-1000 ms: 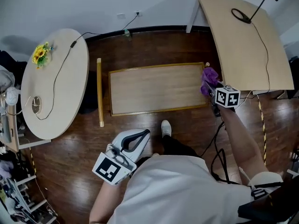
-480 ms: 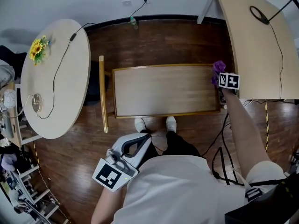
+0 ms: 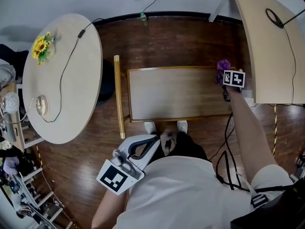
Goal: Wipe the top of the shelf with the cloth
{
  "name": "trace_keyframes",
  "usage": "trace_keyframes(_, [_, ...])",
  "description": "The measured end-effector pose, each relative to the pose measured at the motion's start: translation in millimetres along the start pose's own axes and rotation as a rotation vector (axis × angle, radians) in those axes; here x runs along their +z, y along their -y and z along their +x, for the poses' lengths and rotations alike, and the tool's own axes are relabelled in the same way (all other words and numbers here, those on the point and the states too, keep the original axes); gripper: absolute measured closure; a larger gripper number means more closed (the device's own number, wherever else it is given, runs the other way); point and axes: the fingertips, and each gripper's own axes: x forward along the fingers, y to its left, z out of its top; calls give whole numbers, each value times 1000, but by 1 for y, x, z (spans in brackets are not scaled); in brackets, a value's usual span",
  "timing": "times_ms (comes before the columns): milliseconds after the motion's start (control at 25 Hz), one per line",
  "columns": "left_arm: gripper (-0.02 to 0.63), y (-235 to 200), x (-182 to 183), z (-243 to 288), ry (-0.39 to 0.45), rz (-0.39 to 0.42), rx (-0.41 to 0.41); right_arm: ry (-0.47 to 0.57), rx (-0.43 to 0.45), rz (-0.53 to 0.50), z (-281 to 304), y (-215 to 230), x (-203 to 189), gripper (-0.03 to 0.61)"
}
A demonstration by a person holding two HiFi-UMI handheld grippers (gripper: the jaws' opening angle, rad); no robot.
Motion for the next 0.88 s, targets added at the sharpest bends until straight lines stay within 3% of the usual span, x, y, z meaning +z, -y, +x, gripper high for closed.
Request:
trace_keyframes(280, [595, -22, 4, -29, 33, 5, -21, -4, 87, -24, 9, -99, 5, 477])
trace_keyframes(880, [595, -65, -13, -116, 60, -13, 35, -29, 333, -135, 33, -361, 2, 477])
